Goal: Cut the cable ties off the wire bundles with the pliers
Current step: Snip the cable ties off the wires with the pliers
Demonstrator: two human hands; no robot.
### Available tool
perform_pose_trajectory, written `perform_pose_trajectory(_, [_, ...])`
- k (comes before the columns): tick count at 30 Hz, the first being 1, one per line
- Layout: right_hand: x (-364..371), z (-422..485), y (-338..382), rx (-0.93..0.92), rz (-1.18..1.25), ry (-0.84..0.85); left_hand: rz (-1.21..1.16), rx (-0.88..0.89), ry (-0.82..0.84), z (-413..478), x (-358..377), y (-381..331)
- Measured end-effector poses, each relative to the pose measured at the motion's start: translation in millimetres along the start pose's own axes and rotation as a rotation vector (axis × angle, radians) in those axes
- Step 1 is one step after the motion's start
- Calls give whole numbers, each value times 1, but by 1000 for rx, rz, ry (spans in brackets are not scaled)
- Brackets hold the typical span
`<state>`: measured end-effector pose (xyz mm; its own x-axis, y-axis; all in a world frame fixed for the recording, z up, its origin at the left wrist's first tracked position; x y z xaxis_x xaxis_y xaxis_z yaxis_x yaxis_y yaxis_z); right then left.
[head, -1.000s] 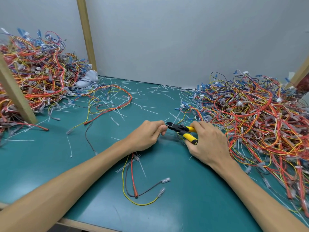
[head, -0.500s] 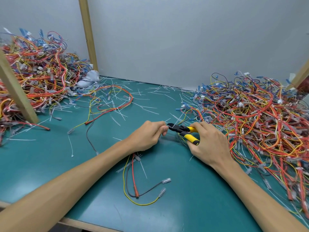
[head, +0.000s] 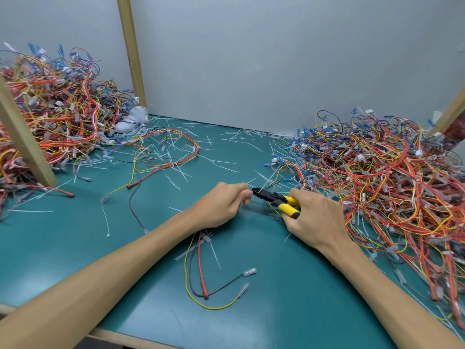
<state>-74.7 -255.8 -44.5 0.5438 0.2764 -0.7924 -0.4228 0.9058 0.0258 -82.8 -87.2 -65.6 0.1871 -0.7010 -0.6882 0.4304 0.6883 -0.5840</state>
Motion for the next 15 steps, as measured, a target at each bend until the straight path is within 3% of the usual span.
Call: perform_pose_trajectory(15, [-3, 0, 6, -48, -22, -20, 6, -10, 1, -1, -2, -1])
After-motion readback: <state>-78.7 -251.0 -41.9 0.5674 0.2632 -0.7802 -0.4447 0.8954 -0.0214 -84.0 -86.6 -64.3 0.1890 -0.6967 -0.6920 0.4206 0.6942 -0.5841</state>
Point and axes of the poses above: each hand's wrist, its own z-axis towards the middle knuckle, its own x-axis out of the palm, y = z × x, the point moved 9 cm from there along z, towards the middle knuckle, and after that the axes turned 8 degrees about -y, right-handed, at the moved point
